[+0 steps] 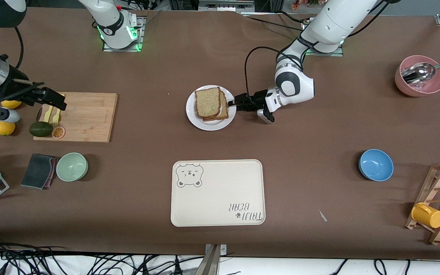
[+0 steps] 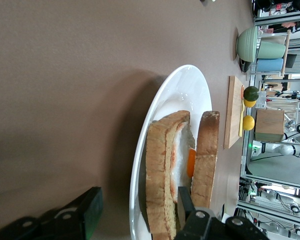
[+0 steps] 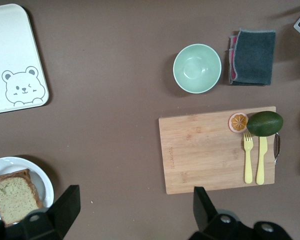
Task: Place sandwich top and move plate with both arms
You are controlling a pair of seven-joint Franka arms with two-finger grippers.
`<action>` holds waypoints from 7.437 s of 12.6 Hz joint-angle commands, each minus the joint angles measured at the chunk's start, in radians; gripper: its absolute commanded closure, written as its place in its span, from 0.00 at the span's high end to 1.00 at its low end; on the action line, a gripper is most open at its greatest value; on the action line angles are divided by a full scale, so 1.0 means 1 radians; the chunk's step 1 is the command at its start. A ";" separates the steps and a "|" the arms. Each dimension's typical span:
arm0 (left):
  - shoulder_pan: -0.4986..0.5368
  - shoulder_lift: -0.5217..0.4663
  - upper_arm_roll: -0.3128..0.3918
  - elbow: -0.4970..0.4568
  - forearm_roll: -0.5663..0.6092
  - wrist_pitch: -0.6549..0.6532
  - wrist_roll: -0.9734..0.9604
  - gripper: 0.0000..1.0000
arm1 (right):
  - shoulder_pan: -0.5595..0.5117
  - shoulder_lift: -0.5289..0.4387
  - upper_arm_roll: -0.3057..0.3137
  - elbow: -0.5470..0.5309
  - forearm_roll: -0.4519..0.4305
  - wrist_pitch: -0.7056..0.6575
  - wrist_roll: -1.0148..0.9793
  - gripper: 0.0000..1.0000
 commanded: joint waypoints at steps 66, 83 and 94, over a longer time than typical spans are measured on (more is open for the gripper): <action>0.110 0.341 0.189 0.833 0.695 -0.077 -0.600 0.99 | 0.015 -0.018 -0.043 0.010 0.010 -0.014 0.017 1.00; 0.383 -0.125 0.231 0.832 1.835 -0.550 -1.157 0.99 | 0.009 -0.007 -0.072 0.013 -0.016 -0.017 -0.042 1.00; 0.418 -0.463 0.256 0.711 1.911 -0.872 -1.332 0.99 | 0.009 -0.010 -0.070 0.011 -0.014 -0.007 -0.124 1.00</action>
